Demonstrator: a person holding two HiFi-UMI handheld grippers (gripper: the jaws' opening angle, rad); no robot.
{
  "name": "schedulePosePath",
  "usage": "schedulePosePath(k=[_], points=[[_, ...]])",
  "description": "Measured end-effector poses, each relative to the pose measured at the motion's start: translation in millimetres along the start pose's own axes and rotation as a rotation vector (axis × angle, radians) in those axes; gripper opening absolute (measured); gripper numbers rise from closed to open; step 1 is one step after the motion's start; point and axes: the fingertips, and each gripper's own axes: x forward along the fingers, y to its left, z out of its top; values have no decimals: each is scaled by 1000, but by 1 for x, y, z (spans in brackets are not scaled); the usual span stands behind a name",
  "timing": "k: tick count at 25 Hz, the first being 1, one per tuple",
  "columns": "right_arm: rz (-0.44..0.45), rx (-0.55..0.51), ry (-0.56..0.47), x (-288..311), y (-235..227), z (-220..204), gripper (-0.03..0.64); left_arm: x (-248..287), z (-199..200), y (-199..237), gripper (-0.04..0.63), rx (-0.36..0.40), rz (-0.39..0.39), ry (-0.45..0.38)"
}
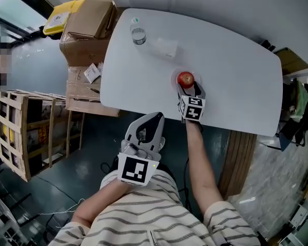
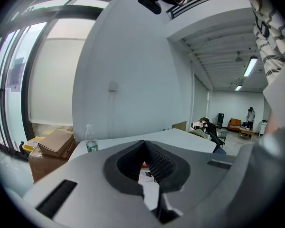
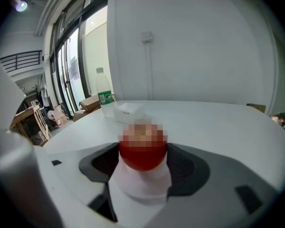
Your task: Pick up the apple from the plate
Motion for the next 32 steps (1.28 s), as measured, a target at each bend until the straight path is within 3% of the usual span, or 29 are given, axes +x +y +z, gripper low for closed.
schedulePosePath(k=[7,17,32], points=[[-15,4,-16,-6,-1,2,328,-4,-3,3,5,-10,8,-4],[-39,98,-55,-33,-11,17,328,-13,2,-2,5,0,8,-17],[-7,41,-207,-121,28,79,328,-34,18,-4,5,-21,12,-73]])
